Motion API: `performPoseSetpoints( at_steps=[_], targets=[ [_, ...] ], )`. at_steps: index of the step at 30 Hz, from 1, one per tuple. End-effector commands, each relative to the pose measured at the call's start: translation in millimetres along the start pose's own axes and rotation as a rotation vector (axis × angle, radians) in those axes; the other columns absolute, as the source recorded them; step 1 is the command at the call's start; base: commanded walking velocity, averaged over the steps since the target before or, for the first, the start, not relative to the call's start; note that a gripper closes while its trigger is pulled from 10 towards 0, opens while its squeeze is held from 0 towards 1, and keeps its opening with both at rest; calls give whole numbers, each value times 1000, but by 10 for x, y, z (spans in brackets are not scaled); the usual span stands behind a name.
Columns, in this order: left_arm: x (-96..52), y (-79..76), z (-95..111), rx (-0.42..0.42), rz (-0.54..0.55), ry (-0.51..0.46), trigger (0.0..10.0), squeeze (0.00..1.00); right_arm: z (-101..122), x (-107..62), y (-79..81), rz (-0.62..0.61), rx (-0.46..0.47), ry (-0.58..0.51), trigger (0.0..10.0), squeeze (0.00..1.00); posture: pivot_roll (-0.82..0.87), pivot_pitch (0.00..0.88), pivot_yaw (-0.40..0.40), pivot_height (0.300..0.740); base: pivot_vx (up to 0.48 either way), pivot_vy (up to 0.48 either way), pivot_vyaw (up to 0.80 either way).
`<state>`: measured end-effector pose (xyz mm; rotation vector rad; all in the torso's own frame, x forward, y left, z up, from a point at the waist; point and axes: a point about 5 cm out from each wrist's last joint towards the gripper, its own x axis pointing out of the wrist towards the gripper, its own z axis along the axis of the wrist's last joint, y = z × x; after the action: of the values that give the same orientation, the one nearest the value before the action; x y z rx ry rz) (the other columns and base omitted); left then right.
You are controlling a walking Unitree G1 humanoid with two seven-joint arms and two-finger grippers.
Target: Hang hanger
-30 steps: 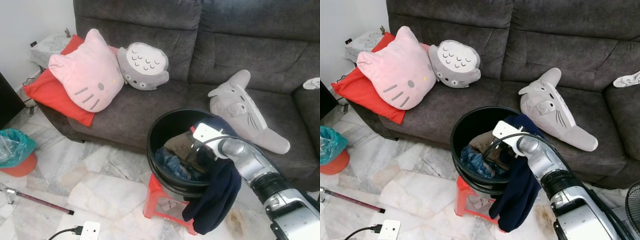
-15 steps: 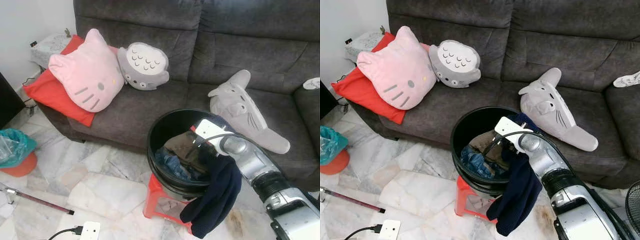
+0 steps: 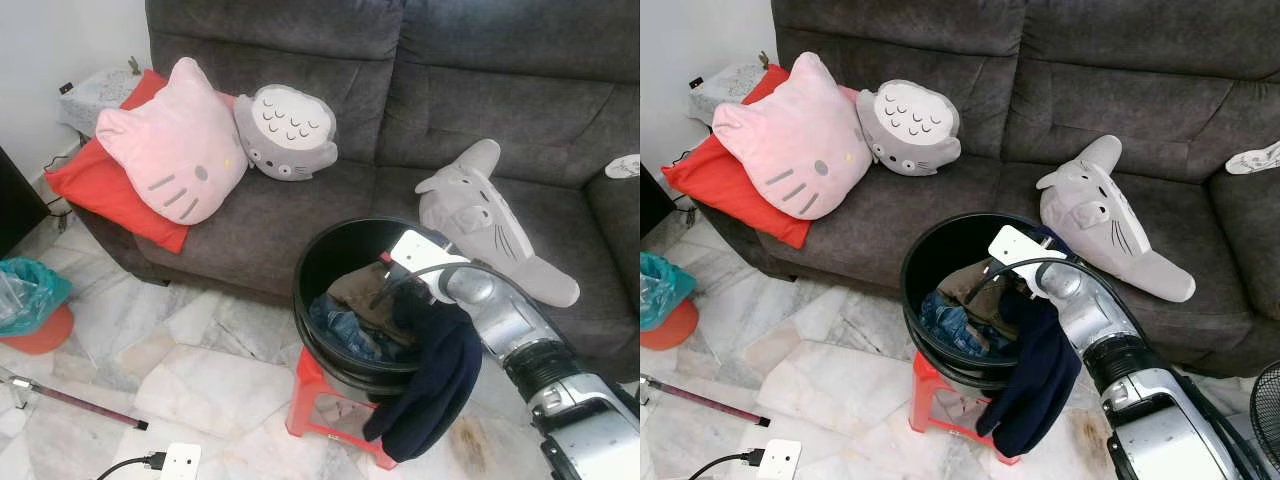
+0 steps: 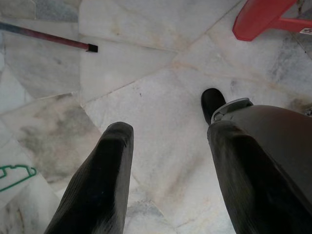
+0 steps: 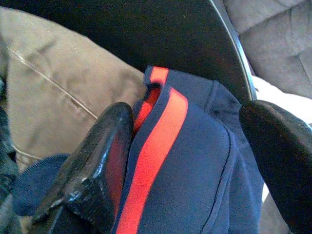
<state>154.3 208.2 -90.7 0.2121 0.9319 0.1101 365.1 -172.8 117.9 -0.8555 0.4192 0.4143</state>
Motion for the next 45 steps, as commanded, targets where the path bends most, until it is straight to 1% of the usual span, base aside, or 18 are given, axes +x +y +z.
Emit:
performPoseSetpoints(
  at_steps=[1,8,13,21,27,30,33,45],
  targets=[
    [-18,-6,-74,-6,1,26,10000,0,70,-12,-1,1,8,-41,10000,0,-90,81,16,740,0,0,0],
    [-19,-7,-75,-8,1,26,10000,0,67,-11,-19,-31,0,-35,10000,0,-91,79,15,740,0,0,0],
    [-20,-9,-79,-6,1,27,10000,0,32,8,58,3,-1,-19,10000,0,-89,75,14,740,0,0,0],
    [-21,-11,-82,-8,1,27,10000,0,0,24,65,11,-10,-7,10000,0,-89,74,13,740,0,0,0],
    [-21,-10,-83,-11,1,27,10000,0,-54,30,46,10,-3,36,10000,0,-89,77,12,740,0,0,0],
    [-21,-10,-82,-11,1,27,10000,0,-81,32,84,35,-9,47,10000,0,-89,79,13,740,0,0,0],
    [-20,-9,-79,-11,1,26,10000,0,-86,35,91,34,-10,45,10000,0,-89,82,14,740,0,0,0],
    [-19,-5,-76,-10,1,26,10000,0,-46,14,-27,-35,-5,35,10000,0,-90,85,15,740,0,0,0]
  ],
)
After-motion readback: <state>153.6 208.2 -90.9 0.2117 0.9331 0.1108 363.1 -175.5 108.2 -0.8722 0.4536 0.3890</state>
